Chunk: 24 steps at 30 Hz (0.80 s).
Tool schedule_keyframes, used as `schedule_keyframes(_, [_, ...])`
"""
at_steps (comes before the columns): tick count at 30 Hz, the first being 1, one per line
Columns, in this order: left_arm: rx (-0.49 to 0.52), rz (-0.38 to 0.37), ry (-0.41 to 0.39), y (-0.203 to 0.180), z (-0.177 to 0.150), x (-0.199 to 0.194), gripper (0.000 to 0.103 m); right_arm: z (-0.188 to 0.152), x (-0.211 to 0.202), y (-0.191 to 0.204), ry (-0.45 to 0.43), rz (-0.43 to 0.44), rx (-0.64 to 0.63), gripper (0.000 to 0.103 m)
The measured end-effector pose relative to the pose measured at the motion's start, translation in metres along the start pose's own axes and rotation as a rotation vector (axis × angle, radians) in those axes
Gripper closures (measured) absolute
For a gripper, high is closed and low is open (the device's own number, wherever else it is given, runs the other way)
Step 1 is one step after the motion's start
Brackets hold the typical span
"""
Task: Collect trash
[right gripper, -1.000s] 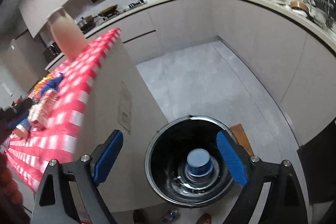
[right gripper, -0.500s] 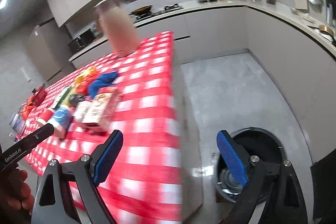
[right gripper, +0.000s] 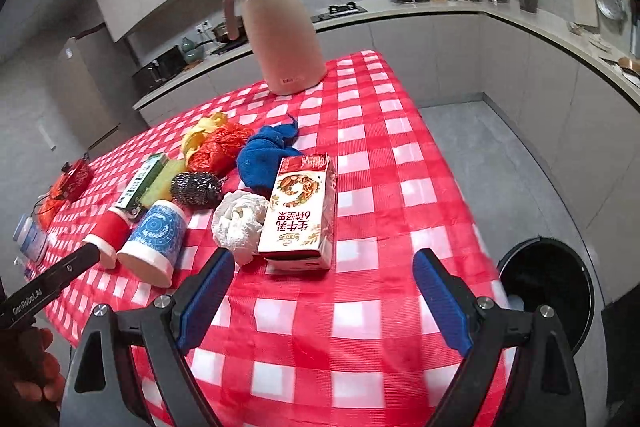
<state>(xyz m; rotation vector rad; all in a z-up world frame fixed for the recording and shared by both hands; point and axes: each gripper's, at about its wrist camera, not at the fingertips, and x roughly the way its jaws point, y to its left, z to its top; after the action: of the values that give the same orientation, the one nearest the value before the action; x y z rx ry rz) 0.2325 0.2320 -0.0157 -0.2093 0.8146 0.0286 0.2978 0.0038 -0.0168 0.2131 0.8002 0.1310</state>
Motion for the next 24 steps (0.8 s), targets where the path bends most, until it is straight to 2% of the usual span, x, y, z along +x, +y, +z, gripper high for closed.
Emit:
schedule_keyframes(9, [0.066, -0.074, 0.054, 0.005, 0.012, 0.03, 0.029, 0.003, 0.014, 0.02, 0.005, -0.07, 0.031, 0.011])
schedule_keyframes(24, [0.07, -0.062, 0.117, 0.0, 0.023, 0.078, 0.029, 0.036, 0.067, 0.015, 0.06, -0.092, 0.012, 0.011])
